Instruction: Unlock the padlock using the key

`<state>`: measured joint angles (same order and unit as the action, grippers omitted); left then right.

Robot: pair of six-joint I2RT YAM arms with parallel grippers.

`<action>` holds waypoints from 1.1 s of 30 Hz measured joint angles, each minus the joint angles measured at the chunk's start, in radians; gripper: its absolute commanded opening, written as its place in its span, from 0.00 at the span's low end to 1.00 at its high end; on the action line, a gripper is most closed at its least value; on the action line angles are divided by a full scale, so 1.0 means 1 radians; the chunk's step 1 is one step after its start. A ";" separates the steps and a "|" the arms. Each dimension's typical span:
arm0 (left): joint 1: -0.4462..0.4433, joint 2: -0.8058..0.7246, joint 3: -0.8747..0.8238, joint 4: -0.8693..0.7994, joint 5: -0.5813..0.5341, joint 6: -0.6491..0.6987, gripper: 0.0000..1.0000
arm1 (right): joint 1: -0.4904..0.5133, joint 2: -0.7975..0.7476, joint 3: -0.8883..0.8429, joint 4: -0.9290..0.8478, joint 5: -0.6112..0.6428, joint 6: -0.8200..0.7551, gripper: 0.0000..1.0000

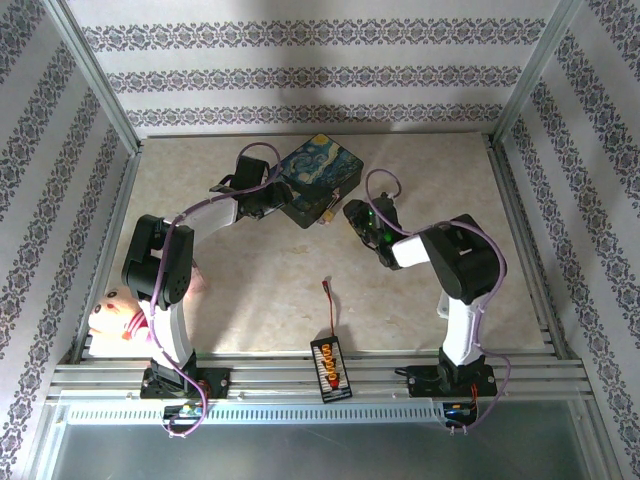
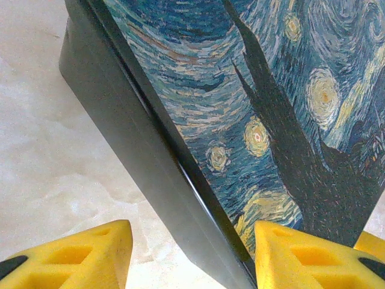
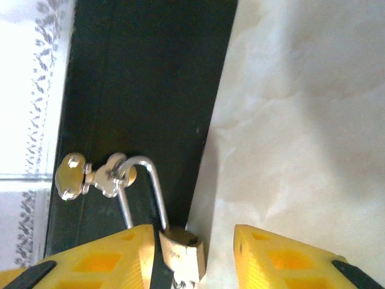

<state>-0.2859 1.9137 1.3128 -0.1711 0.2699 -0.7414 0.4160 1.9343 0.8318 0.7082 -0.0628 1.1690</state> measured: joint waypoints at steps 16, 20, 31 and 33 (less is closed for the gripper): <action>0.018 0.018 0.033 -0.027 0.019 -0.003 0.53 | 0.077 0.072 0.332 -0.502 -0.032 -0.262 0.56; 0.045 0.052 0.087 -0.057 0.018 -0.003 0.53 | 0.105 0.107 0.437 -0.676 0.026 -0.365 0.58; 0.077 0.081 0.128 -0.065 0.019 -0.003 0.53 | 0.148 0.182 0.601 -0.879 0.124 -0.494 0.59; 0.077 0.081 0.128 -0.064 0.019 -0.003 0.53 | 0.148 0.201 0.617 -0.904 0.131 -0.500 0.59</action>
<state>-0.2089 1.9945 1.4406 -0.2356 0.2886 -0.7441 0.5636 2.1353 1.4487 -0.1955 0.0681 0.6685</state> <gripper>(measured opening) 0.533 0.593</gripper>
